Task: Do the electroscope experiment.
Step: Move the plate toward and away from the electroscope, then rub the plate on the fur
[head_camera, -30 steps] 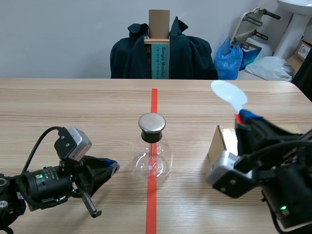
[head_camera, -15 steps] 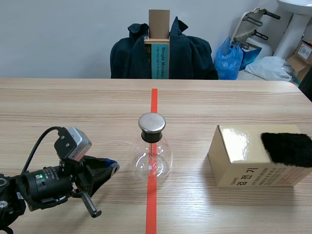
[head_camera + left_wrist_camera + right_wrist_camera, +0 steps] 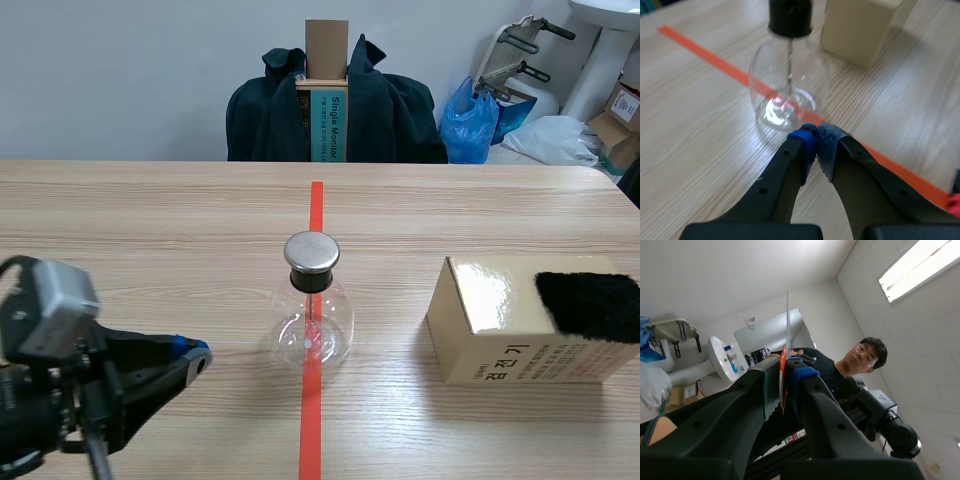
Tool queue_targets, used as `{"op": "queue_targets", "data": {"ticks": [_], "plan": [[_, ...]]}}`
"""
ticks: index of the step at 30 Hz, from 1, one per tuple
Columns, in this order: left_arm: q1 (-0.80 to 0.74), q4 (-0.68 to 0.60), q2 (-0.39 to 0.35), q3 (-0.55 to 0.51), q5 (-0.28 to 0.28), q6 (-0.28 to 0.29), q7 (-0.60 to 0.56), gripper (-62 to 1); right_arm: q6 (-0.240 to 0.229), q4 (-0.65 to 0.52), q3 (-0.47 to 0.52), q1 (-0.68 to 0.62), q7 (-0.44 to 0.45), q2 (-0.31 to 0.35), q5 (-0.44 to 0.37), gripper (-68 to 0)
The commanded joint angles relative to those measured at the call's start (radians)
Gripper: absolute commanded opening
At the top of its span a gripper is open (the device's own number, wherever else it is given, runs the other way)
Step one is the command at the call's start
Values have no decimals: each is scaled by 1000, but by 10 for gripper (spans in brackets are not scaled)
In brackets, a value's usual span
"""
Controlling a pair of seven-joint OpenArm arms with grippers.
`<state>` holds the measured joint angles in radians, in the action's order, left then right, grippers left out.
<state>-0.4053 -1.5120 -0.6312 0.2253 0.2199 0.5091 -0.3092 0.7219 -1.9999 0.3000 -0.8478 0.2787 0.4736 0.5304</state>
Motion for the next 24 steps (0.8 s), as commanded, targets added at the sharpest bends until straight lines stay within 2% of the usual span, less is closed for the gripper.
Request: {"op": "queue_targets", "data": {"ticks": [1,3,5,7,10,11,17,22,24], "plan": [[-67,-84,-28,-46,26,3,-16,-581,26,2,20,11,-6,-4,-13,-667],[-154,-181,-57,-111,27,3,-16,-558,39,13,37,11,-11,-24,-7,-667],[-229,-254,-70,-171,27,2,-16,-468,49,36,50,11,-10,-46,-7,-667],[-290,-303,-70,-220,27,2,-16,-309,49,71,56,12,2,-59,-2,-667],[-333,-327,-66,-253,27,2,-20,-8,49,129,55,14,15,-66,8,-667],[-337,-327,-63,-254,27,2,-35,14,49,148,55,14,28,-67,7,-667],[-337,-327,-59,-254,27,2,-39,14,48,286,31,98,129,-80,10,-667],[-337,-327,-59,-254,27,2,-39,14,47,451,-35,236,188,-123,115,-667],[-337,-327,-59,-254,26,2,-39,14,27,528,-77,278,215,-140,154,-667]]}}
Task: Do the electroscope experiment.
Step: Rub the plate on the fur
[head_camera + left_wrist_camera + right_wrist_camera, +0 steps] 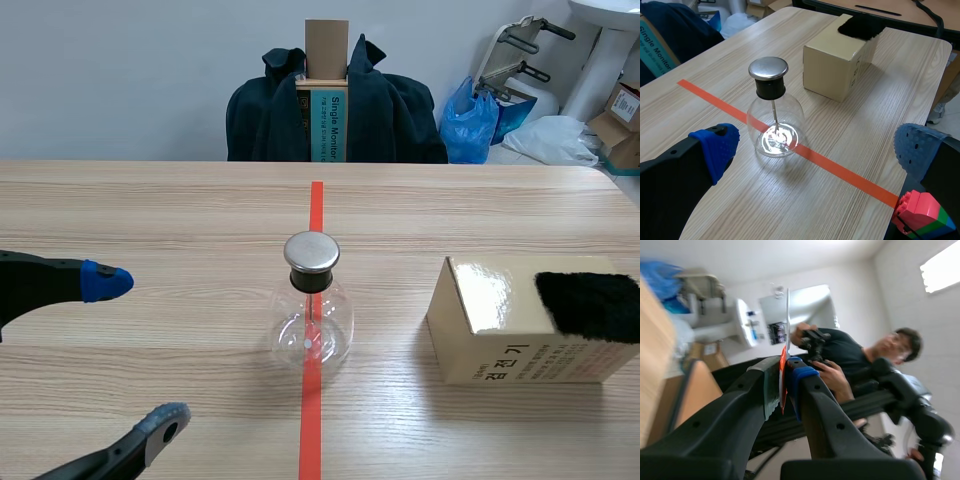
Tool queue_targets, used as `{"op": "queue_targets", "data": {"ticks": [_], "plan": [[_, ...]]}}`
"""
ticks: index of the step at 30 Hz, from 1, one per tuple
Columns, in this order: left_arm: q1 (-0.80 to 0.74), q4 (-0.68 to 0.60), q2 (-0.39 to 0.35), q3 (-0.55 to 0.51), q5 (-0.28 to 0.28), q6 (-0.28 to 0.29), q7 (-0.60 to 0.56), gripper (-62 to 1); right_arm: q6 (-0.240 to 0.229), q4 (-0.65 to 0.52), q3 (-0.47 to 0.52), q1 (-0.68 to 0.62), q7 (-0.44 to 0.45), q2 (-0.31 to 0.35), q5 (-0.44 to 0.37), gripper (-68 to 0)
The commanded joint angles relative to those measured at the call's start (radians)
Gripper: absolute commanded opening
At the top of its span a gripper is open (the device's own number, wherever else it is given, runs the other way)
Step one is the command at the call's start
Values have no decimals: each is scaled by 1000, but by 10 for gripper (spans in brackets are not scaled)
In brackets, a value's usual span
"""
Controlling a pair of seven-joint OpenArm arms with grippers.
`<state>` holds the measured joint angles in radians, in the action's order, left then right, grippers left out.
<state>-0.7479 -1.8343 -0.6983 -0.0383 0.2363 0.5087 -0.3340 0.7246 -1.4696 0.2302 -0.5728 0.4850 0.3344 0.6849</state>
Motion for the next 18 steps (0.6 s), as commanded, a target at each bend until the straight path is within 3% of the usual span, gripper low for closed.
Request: {"op": "queue_targets", "data": {"ticks": [1,7,18], "plan": [[6,-4,8,10,8,2,-14,14,13,37,-29,23,18,-8,25,-667],[6,-4,8,10,6,2,-13,14,8,189,-140,74,28,-27,102,-667],[6,-4,8,10,6,2,-6,14,8,219,-167,-23,26,-27,122,-667]]}}
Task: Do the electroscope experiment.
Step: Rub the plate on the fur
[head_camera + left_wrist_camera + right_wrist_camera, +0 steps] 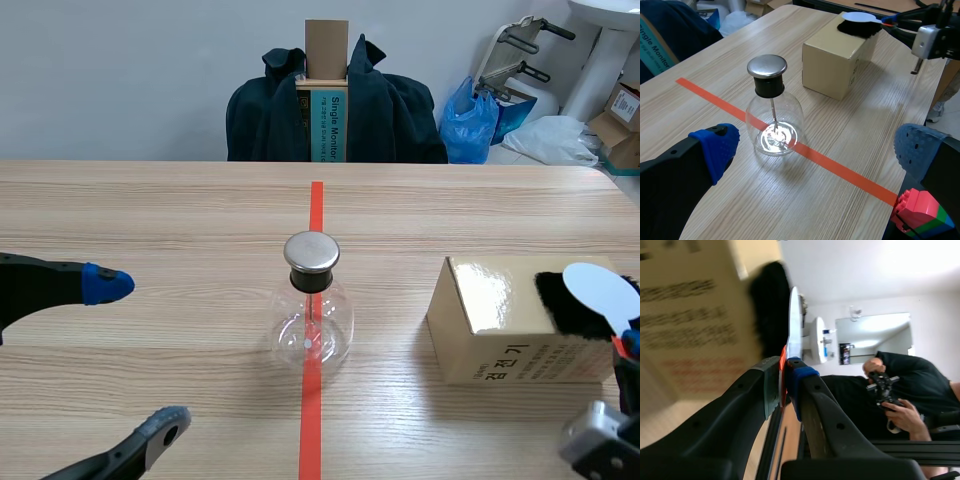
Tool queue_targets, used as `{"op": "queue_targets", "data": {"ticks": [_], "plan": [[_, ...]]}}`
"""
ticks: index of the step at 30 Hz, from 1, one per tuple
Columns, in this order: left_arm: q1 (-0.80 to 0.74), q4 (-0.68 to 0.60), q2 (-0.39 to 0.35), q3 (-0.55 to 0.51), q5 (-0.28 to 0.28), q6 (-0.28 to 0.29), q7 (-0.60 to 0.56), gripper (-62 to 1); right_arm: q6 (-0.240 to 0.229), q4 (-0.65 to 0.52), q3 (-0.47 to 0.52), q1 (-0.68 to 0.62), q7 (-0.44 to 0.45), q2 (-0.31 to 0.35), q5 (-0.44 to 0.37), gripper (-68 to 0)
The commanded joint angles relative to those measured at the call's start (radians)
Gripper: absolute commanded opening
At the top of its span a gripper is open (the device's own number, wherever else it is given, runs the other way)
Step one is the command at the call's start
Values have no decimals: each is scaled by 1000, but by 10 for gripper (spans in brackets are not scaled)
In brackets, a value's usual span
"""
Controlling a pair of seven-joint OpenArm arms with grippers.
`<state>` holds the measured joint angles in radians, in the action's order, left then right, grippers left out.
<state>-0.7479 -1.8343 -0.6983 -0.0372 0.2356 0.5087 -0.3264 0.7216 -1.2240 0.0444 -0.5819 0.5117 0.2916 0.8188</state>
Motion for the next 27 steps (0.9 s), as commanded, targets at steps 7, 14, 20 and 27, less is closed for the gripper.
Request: {"op": "queue_targets", "data": {"ticks": [7,14,20,27], "plan": [[6,-4,8,9,7,2,-14,14,2,-26,24,-35,-2,16,-25,-667],[6,-4,8,9,7,2,-14,14,-34,-26,22,-33,80,16,5,-667],[6,-4,8,9,7,2,-14,14,-43,-26,36,-33,-65,16,5,-667],[6,-4,8,9,6,2,-14,14,-23,-26,27,-32,-73,16,23,-667]]}}
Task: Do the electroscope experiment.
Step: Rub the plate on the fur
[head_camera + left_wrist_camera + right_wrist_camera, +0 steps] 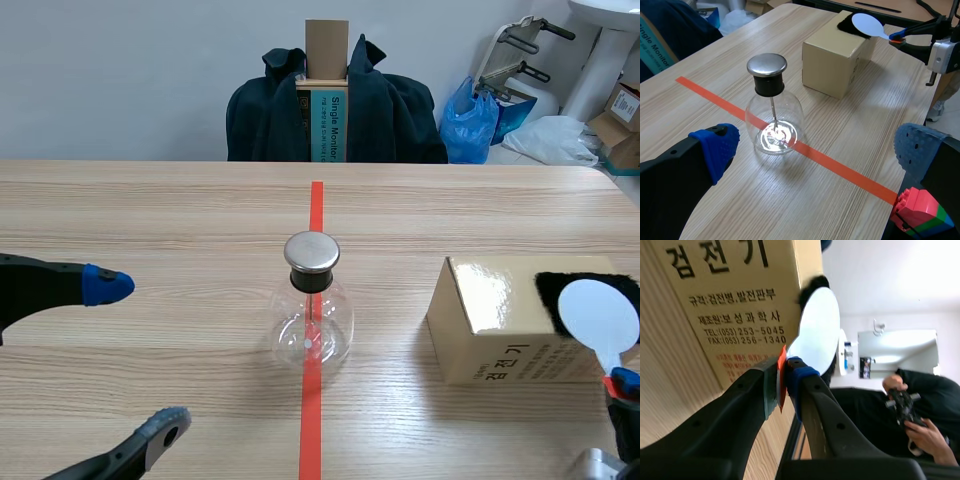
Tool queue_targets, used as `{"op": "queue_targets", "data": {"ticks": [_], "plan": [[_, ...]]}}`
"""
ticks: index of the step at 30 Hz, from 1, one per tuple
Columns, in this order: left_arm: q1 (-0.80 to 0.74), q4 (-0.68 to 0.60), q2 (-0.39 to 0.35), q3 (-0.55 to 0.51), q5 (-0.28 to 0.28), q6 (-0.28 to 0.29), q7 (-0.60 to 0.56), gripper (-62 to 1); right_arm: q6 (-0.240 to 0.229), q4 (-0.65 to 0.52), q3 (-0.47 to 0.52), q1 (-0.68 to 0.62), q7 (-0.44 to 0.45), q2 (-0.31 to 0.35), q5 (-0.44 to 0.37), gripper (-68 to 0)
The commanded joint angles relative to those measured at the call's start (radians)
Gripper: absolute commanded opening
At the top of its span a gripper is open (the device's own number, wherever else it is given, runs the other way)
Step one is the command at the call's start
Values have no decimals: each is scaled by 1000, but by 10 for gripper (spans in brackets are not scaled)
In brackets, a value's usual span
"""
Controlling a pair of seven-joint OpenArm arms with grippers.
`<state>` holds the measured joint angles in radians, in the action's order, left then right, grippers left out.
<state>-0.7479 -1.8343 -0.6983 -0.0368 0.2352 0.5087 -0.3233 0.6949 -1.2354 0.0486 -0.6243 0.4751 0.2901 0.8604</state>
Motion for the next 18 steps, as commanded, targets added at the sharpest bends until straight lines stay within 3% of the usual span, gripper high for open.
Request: {"op": "queue_targets", "data": {"ticks": [1,4,6,8,10,12,14,15,18], "plan": [[6,-4,8,8,6,2,-17,14,3,-14,32,10,-46,18,-19,-667],[6,-4,8,8,4,2,-17,14,-34,-14,36,10,104,23,-9,-667],[6,-4,8,8,4,2,-17,14,-22,-15,36,12,169,22,-7,-667],[6,-4,8,8,4,2,-17,14,19,-18,37,12,89,17,-24,-667],[6,-4,8,8,3,2,-16,14,13,-18,42,11,10,20,-26,-667],[6,-4,8,8,1,2,-17,14,-35,-18,41,12,75,27,-15,-667],[6,-4,8,8,-8,2,-17,14,-45,-18,36,16,182,28,-4,-667],[6,-4,8,8,-15,2,-17,14,-45,-19,34,18,194,26,-4,-667],[6,-4,8,8,-23,-1,-17,14,-43,-18,38,23,33,17,-11,-667]]}}
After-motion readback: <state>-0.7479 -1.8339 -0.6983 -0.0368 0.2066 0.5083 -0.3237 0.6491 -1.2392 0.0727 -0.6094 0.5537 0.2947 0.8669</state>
